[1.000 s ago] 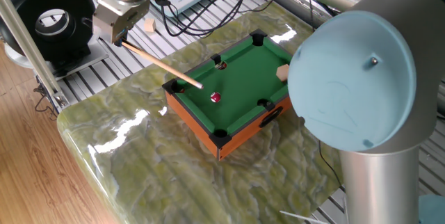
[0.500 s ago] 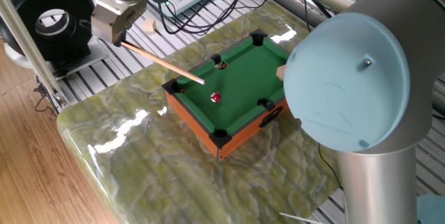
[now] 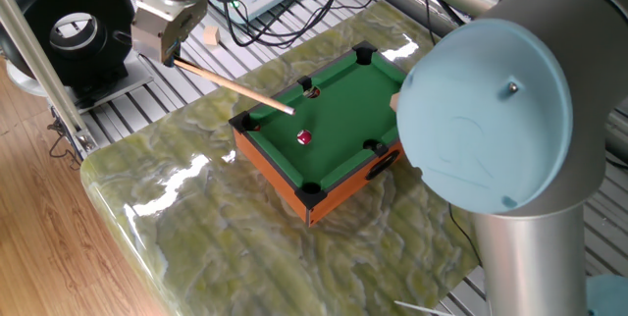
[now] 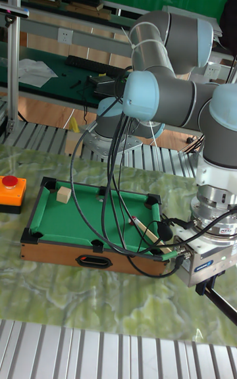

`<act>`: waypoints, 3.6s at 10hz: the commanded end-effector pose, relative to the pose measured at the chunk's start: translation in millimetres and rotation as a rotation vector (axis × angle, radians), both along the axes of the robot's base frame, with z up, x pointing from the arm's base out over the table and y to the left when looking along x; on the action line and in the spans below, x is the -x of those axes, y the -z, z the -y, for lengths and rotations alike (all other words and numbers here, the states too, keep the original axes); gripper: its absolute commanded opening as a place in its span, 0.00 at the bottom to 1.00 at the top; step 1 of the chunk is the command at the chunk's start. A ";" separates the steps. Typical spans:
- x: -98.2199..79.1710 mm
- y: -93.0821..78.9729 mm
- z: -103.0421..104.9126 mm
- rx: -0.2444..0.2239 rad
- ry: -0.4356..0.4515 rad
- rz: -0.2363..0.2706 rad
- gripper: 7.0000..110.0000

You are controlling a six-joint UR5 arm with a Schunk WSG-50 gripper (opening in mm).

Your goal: Hit the pool ball

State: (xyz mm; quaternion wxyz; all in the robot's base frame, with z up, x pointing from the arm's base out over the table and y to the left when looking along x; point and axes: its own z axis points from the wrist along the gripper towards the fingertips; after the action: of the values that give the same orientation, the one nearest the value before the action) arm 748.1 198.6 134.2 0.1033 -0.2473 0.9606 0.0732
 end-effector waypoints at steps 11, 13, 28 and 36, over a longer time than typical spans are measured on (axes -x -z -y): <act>14.1 -0.7 15.0 0.049 0.031 -0.072 0.00; 8.8 -29.0 9.8 0.004 0.024 -0.075 0.00; 21.2 -60.2 10.2 -0.013 -0.003 -0.115 0.00; 5.5 18.9 28.3 0.072 0.021 -0.095 0.00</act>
State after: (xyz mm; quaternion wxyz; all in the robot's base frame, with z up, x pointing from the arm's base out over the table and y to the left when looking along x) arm 745.3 176.3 138.6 0.0527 -0.2415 0.9668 0.0644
